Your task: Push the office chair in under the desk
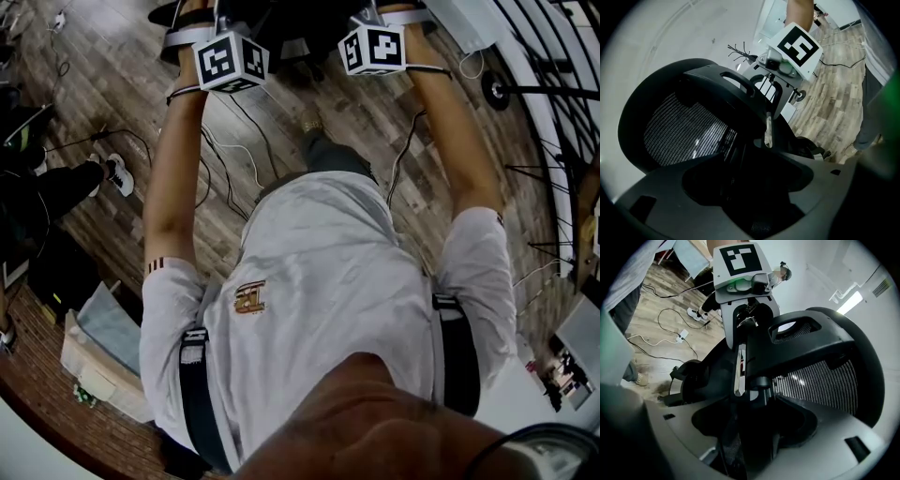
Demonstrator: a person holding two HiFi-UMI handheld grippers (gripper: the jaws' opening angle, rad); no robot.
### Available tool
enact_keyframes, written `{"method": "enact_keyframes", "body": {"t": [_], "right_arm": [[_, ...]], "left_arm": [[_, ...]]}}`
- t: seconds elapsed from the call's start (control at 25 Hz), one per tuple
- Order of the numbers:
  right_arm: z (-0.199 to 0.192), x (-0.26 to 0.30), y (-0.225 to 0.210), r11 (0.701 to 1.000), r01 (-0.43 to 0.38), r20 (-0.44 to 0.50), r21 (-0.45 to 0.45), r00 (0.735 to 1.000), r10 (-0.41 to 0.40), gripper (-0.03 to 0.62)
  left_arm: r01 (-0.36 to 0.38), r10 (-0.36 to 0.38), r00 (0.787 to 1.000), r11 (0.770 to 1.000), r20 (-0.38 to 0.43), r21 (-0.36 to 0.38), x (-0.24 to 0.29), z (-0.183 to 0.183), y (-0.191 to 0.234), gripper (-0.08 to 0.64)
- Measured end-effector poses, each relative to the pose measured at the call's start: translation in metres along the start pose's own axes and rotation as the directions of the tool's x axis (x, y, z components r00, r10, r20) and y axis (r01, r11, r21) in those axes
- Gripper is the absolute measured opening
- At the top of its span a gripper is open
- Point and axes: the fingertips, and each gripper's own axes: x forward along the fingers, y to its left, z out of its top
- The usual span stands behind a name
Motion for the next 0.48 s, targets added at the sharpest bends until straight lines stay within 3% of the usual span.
{"method": "enact_keyframes", "body": {"t": [0.48], "right_arm": [[-0.055,0.118,-0.041,0.999,0.046,0.045,0.017,0.998,-0.046,0.262]], "left_arm": [[0.038,-0.038,0.999,0.999,0.008,-0.033,0.118,-0.042,0.061,0.347]]}}
